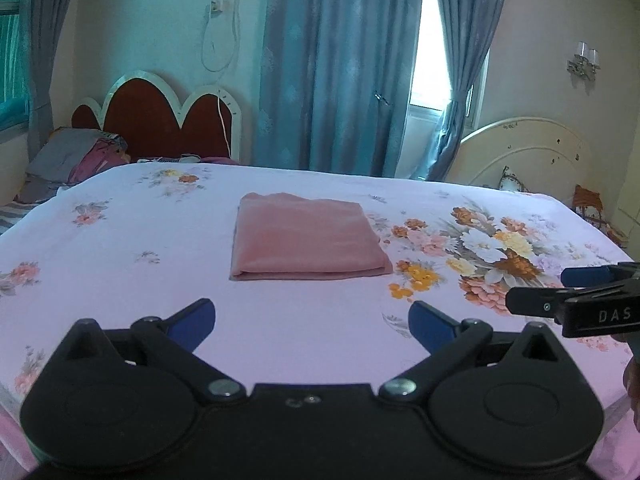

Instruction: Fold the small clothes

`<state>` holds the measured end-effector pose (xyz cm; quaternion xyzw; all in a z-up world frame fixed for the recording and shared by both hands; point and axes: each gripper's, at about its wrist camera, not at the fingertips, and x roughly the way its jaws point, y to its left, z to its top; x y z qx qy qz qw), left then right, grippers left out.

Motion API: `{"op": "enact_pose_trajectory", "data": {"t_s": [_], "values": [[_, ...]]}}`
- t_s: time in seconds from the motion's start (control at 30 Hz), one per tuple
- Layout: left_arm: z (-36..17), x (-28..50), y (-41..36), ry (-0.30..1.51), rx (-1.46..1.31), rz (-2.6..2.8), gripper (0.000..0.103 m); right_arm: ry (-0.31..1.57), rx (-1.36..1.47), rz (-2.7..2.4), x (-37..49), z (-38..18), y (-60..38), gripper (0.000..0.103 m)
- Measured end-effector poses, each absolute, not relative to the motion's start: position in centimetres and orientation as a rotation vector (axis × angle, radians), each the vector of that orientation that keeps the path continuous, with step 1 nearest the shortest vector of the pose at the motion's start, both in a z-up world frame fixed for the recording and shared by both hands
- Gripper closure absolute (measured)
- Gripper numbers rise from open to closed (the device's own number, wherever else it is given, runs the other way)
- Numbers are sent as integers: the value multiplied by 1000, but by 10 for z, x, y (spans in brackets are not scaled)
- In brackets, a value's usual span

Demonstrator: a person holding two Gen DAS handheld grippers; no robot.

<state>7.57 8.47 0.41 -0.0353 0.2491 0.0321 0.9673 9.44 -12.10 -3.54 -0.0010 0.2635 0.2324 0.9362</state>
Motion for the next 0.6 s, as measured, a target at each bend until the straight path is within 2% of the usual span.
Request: {"op": "enact_pose_trajectory", "data": {"t_s": [0.6], "values": [[14, 62, 68, 463, -72, 47, 0, 494, -5, 445, 74, -21, -138, 0]]}}
